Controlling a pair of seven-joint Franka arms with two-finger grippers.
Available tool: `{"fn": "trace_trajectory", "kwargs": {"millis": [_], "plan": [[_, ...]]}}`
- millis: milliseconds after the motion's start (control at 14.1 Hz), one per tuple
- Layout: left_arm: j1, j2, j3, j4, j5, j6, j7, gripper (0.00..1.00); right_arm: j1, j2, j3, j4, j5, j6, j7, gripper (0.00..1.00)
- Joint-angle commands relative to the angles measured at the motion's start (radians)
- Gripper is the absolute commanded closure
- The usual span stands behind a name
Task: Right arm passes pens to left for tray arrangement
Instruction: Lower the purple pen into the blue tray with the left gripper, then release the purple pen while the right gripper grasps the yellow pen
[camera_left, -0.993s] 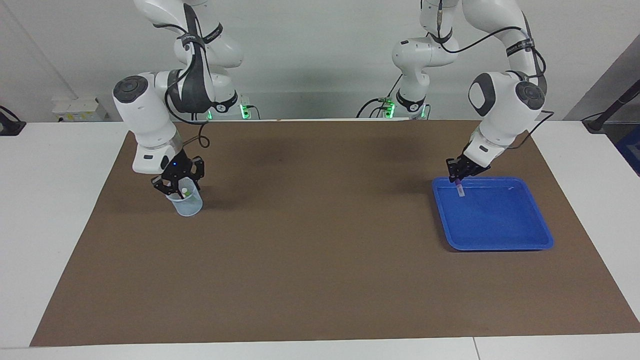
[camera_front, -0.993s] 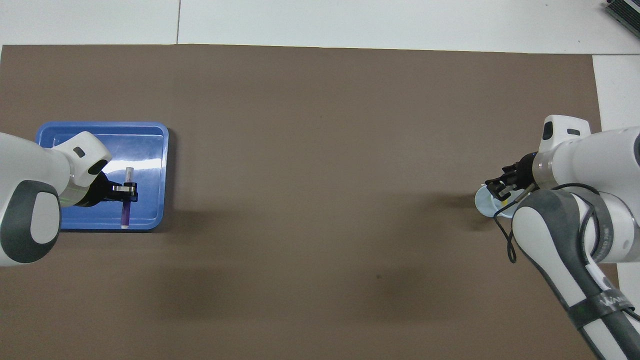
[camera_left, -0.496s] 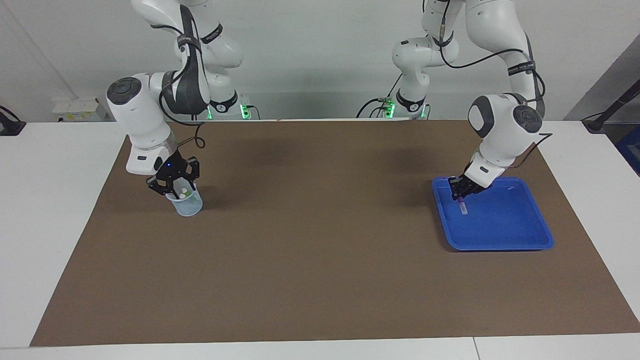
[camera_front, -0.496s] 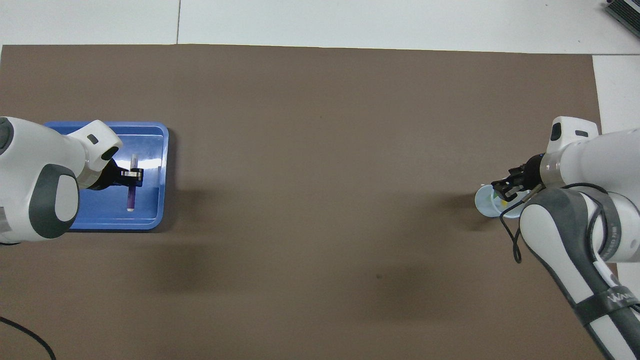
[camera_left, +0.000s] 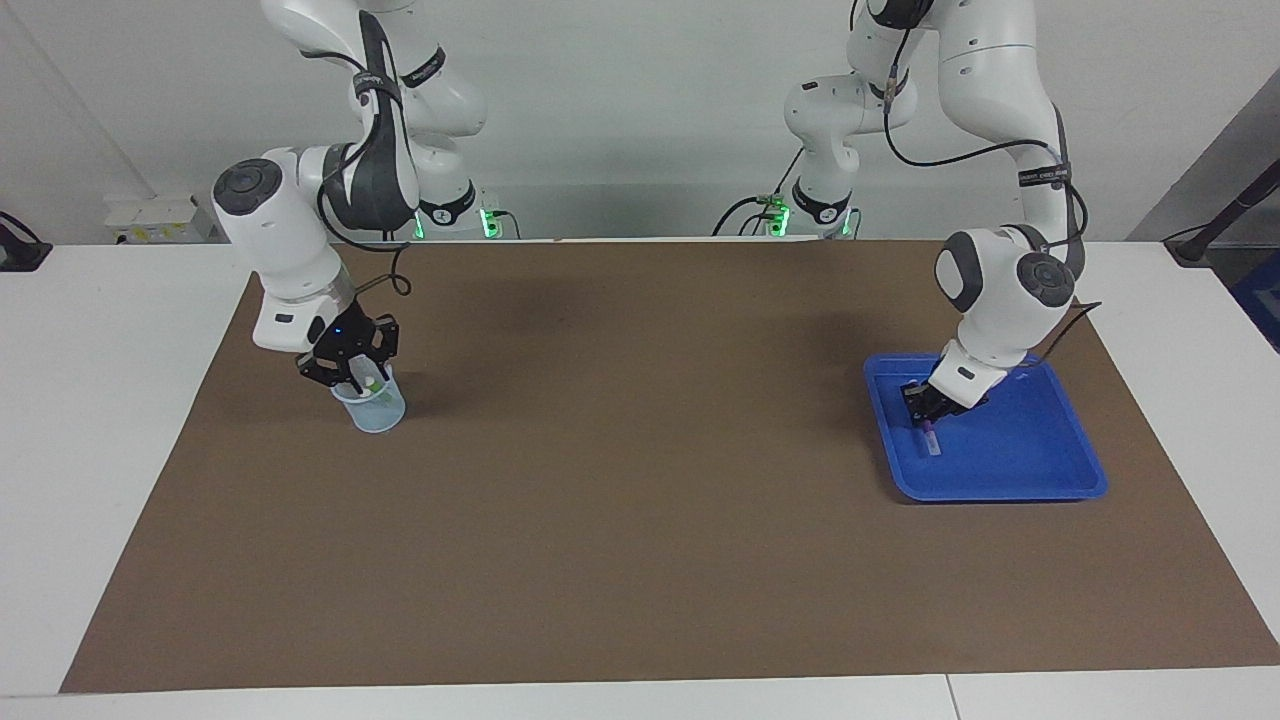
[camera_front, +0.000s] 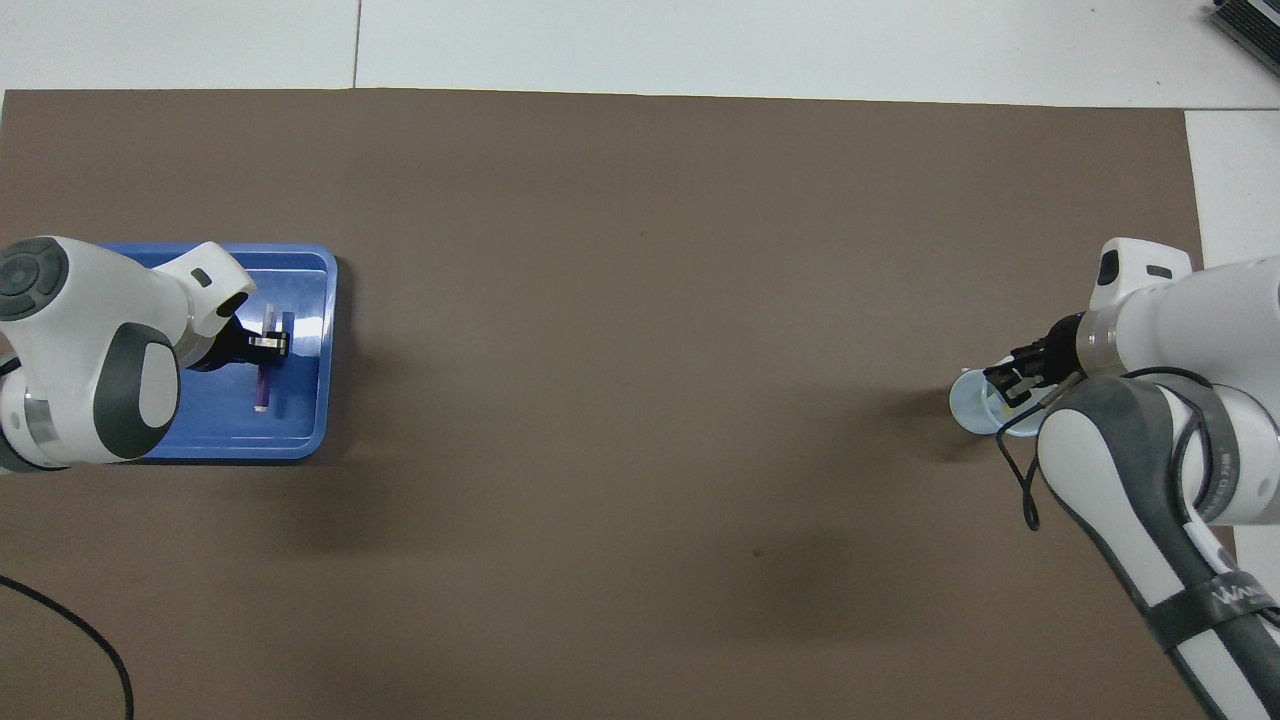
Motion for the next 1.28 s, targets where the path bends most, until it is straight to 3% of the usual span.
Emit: {"fn": "trace_trajectory", "kwargs": {"millis": [0, 71, 213, 425, 780, 922, 1064, 1205], "plan": [[0.02, 0.008, -0.011, -0.008, 0.022, 0.034, 0.018, 1.0, -0.01, -0.006, 0.009, -0.008, -0.005, -0.012, 0.022, 0.59], [0.02, 0.011, -0.011, -0.016, 0.022, 0.047, 0.017, 0.99, -0.012, -0.005, 0.009, -0.011, -0.005, -0.01, 0.022, 0.6], [0.017, 0.014, -0.011, -0.019, 0.022, 0.047, 0.005, 0.61, -0.012, -0.003, 0.009, -0.016, -0.005, -0.006, 0.022, 0.62], [0.017, 0.012, -0.014, -0.014, 0.011, 0.013, 0.004, 0.3, -0.013, -0.003, 0.009, -0.033, -0.005, 0.002, 0.024, 0.65], [0.017, 0.017, -0.012, 0.061, -0.091, -0.08, 0.001, 0.16, -0.015, -0.002, 0.009, -0.045, -0.003, 0.011, 0.035, 0.68], [0.017, 0.031, -0.012, 0.127, -0.095, -0.157, 0.001, 0.13, -0.013, -0.002, 0.009, -0.047, -0.003, 0.018, 0.039, 0.68], [0.015, 0.032, -0.011, 0.164, -0.095, -0.195, 0.0, 0.01, -0.013, 0.001, 0.009, -0.05, -0.003, 0.018, 0.042, 0.68], [0.015, 0.032, -0.011, 0.185, -0.095, -0.229, 0.0, 0.0, -0.015, 0.008, 0.009, -0.059, -0.003, 0.018, 0.055, 0.68]]}}
